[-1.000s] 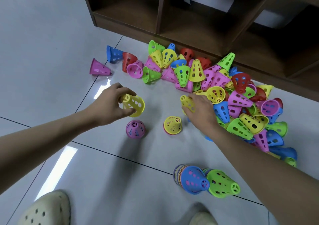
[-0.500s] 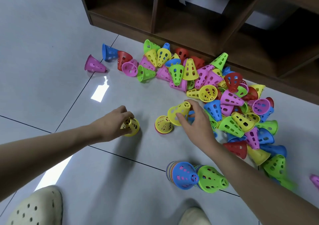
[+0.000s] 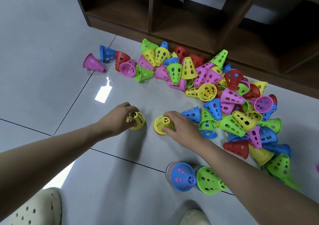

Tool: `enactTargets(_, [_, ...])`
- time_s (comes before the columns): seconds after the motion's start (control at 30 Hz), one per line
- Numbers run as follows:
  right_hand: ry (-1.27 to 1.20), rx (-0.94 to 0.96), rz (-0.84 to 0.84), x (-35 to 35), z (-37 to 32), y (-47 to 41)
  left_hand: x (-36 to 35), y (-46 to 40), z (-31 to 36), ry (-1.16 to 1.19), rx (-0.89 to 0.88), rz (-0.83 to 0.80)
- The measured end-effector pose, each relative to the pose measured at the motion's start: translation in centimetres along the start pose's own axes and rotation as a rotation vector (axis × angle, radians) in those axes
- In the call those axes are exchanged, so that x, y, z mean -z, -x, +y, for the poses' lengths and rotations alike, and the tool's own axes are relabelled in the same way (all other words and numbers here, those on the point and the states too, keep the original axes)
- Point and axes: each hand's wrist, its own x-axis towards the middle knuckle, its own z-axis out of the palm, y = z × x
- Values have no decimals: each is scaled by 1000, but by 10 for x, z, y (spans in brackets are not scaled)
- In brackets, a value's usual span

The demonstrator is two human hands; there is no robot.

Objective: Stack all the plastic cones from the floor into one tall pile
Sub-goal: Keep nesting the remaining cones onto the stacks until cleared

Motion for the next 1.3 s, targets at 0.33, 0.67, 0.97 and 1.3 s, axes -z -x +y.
enactTargets(0.33, [98, -138, -24, 7, 15, -7, -6, -19, 13, 146, -10, -17])
enactTargets(0.67, [107, -447, 423, 85, 87, -11, 28, -88, 30, -27, -115, 88])
enactTargets(0.97, [92, -463, 244, 81, 97, -49, 23, -165, 83, -655, -384, 45])
enactTargets(1.3, [-412, -432, 279, 89, 56, -6, 20, -196, 88, -670, -345, 10])
